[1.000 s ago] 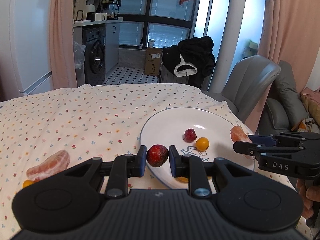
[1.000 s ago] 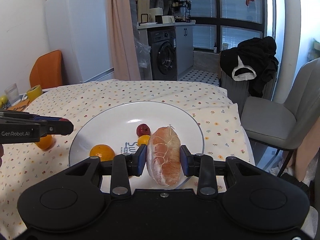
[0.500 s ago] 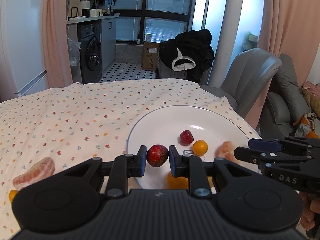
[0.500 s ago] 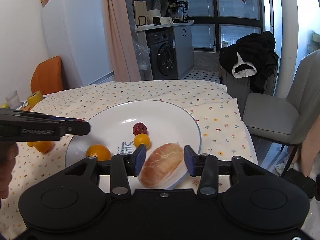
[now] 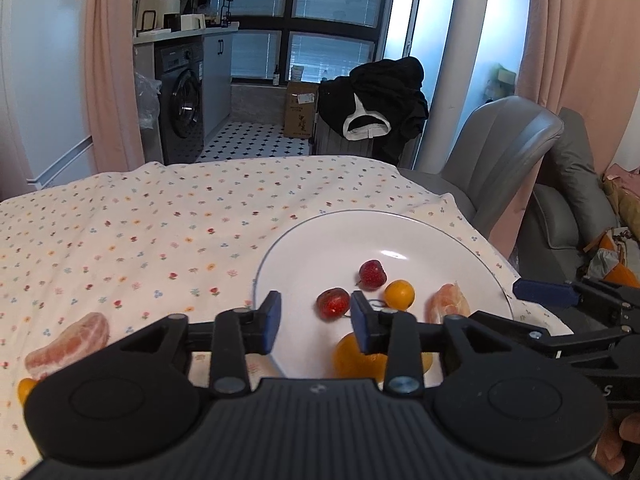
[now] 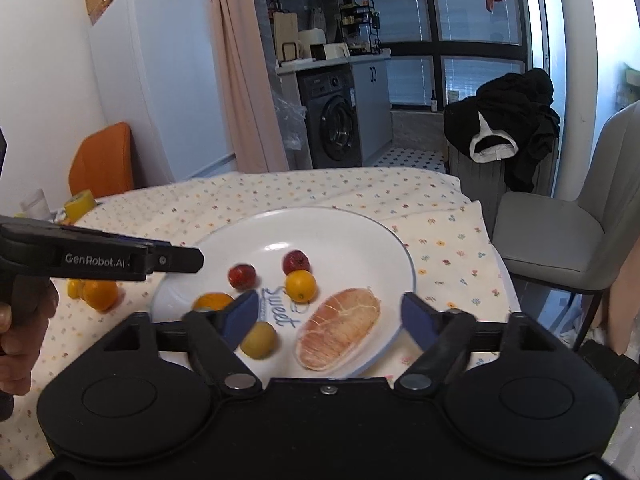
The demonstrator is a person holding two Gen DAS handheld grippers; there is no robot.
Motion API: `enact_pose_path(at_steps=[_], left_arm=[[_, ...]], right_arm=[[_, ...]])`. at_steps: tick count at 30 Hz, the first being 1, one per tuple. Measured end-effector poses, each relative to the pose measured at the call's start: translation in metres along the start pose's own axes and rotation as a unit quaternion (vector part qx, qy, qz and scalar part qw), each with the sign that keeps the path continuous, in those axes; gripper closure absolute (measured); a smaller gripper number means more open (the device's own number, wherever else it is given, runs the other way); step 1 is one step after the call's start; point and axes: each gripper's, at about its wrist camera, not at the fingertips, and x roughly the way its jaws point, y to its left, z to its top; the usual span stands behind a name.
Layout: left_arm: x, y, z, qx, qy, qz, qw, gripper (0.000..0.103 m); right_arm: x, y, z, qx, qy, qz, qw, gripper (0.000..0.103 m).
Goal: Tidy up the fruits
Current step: 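Carry both fruits over the white plate and open both tools, then withdraw both tools from the plate back toward the remaining fruit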
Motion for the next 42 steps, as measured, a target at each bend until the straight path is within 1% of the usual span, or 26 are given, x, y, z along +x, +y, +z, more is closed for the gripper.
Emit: enact_pose_path(at_steps=[1, 3, 4, 6, 7, 9, 11, 14, 25, 31, 37, 42], left_arm=[[-0.004, 0.002, -0.001, -0.001, -0.003, -0.001, 1.0, 0.061], [-0.01, 0.005, -0.001, -0.002, -0.007, 0.003, 1.0, 0.052], [-0.013, 0.006, -0.002, -0.003, -0.008, 0.007, 0.9999, 0.049], [-0.018, 0.01, -0.002, -0.004, -0.007, 0.016, 0.9998, 0.041], [-0.021, 0.012, -0.002, -0.004, -0.005, 0.018, 0.9998, 0.038], [-0.026, 0.017, -0.004, -0.005, -0.003, 0.025, 0.9997, 0.029], [-0.032, 0.023, -0.006, -0.008, -0.007, 0.038, 0.9992, 0.025], [-0.04, 0.033, -0.009, -0.018, -0.008, 0.043, 0.9989, 0.025], [-0.068, 0.07, -0.025, -0.047, -0.014, 0.071, 0.9963, 0.024], [-0.082, 0.085, -0.033, -0.056, -0.018, 0.069, 0.9959, 0.024], [-0.096, 0.099, -0.04, -0.061, -0.026, 0.08, 0.9945, 0.024], [-0.108, 0.112, -0.044, -0.07, -0.03, 0.086, 0.9933, 0.024]], right_arm=[[-0.001, 0.002, 0.001, -0.001, -0.003, 0.003, 1.0, 0.021], [-0.002, 0.007, 0.003, -0.008, -0.006, 0.003, 1.0, 0.019], [-0.003, 0.01, 0.004, -0.011, -0.006, 0.004, 1.0, 0.017], [-0.002, 0.015, 0.005, -0.013, -0.004, 0.01, 1.0, 0.016], [-0.002, 0.018, 0.006, -0.015, -0.003, 0.013, 1.0, 0.015], [-0.002, 0.024, 0.006, -0.02, -0.002, 0.015, 1.0, 0.013], [-0.003, 0.03, 0.007, -0.024, -0.005, 0.017, 1.0, 0.007], [-0.003, 0.037, 0.008, -0.028, -0.01, 0.015, 0.999, 0.0], [0.0, 0.064, 0.014, -0.032, -0.013, 0.024, 0.999, 0.0], [0.001, 0.079, 0.016, -0.037, -0.019, 0.047, 0.998, 0.0], [0.002, 0.097, 0.018, -0.056, -0.021, 0.061, 0.996, 0.0], [0.005, 0.111, 0.022, -0.06, -0.021, 0.081, 0.995, 0.0]])
